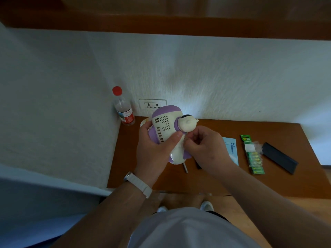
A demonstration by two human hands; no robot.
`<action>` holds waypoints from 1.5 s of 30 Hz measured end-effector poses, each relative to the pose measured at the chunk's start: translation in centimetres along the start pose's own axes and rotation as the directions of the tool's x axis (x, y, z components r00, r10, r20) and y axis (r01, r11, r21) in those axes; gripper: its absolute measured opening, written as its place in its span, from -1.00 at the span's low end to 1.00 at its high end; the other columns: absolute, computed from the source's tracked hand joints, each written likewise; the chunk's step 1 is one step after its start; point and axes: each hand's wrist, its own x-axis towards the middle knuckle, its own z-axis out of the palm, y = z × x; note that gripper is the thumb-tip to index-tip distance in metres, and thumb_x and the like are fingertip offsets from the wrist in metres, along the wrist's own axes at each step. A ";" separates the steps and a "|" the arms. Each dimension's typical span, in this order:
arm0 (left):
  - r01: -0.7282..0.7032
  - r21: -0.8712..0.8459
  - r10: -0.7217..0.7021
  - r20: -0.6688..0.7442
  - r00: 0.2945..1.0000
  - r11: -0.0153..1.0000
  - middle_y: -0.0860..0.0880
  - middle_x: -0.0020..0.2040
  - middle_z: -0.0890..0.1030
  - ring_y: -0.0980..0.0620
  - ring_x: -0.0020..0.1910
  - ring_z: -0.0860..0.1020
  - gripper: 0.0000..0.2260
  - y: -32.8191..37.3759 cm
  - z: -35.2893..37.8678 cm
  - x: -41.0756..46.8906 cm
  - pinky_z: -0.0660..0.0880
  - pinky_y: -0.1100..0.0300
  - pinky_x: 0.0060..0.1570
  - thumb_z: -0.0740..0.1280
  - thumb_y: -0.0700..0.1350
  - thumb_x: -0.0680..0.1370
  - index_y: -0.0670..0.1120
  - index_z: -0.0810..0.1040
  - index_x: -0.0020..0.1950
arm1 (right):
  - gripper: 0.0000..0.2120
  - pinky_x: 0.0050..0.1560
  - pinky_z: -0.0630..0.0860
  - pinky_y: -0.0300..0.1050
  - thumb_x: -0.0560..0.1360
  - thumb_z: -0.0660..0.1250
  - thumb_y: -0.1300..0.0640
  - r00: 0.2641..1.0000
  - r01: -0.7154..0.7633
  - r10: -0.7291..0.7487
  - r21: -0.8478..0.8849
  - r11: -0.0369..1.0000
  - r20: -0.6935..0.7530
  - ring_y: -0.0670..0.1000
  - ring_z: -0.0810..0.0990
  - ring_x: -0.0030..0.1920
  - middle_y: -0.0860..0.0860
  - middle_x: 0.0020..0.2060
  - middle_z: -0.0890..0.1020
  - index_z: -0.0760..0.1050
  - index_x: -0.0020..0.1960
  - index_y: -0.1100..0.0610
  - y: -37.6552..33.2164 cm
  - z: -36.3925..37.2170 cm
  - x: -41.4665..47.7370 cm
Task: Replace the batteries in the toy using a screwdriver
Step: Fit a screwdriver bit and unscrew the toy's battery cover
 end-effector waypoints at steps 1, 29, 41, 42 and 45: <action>-0.005 0.002 0.005 0.000 1.000 1.000 0.19 0.06 0.58 0.30 -0.03 0.62 -0.39 0.0 0.0 0.1 0.62 0.28 -0.19 0.60 -0.05 0.33 0.16 0.35 0.25 | -0.90 -0.27 0.44 -0.50 0.50 0.41 0.16 1.000 0.006 -0.006 0.003 1.000 -0.002 -0.16 0.57 -0.24 -0.10 -0.25 0.61 0.51 -0.12 0.00 0.0 0.0 0.1; 0.109 0.008 -0.109 -0.035 0.993 0.994 0.13 0.14 0.55 0.16 0.05 0.59 -0.38 -4.0 -0.8 3.0 0.60 0.34 -0.23 0.57 -0.05 0.38 0.05 0.36 0.36 | -0.88 -0.29 0.49 -0.24 0.53 0.36 0.19 0.976 -0.191 0.190 -0.003 0.982 0.110 -0.08 0.52 -0.30 0.01 -0.28 0.61 0.54 -0.15 0.02 6.2 0.4 1.3; 0.319 0.026 -0.315 -0.107 0.943 0.947 -0.01 0.21 0.61 -0.04 0.16 0.62 -0.21 -10.0 -5.2 2.0 0.66 0.00 -0.04 0.57 0.25 0.20 0.01 0.44 0.35 | -0.93 -0.30 0.46 -0.17 0.54 0.33 0.06 0.929 -0.088 0.238 -0.459 0.884 0.282 -0.04 0.54 -0.27 -0.01 -0.17 0.58 0.53 -0.03 0.06 18.2 7.0 4.3; 0.325 0.027 -0.321 -0.110 0.941 0.945 -0.01 0.21 0.61 -0.05 0.17 0.62 -0.20 -10.2 -5.3 1.9 0.66 0.02 -0.06 0.59 0.26 0.21 0.01 0.43 0.36 | -0.91 -0.26 0.45 -0.16 0.54 0.33 0.05 0.929 -0.050 0.223 -0.497 0.866 0.295 -0.04 0.53 -0.23 -0.02 -0.14 0.57 0.53 -0.03 0.06 18.8 7.5 4.7; 0.335 0.030 -0.330 -0.115 0.937 0.942 0.00 0.22 0.61 -0.05 0.17 0.62 -0.20 -10.6 -5.7 1.5 0.66 0.00 -0.05 0.58 0.26 0.22 0.01 0.42 0.37 | -0.90 -0.18 0.48 -0.12 0.54 0.30 0.05 0.932 0.047 0.164 -0.559 0.828 0.322 -0.03 0.53 -0.17 -0.04 -0.10 0.54 0.53 -0.02 0.06 19.8 8.7 5.4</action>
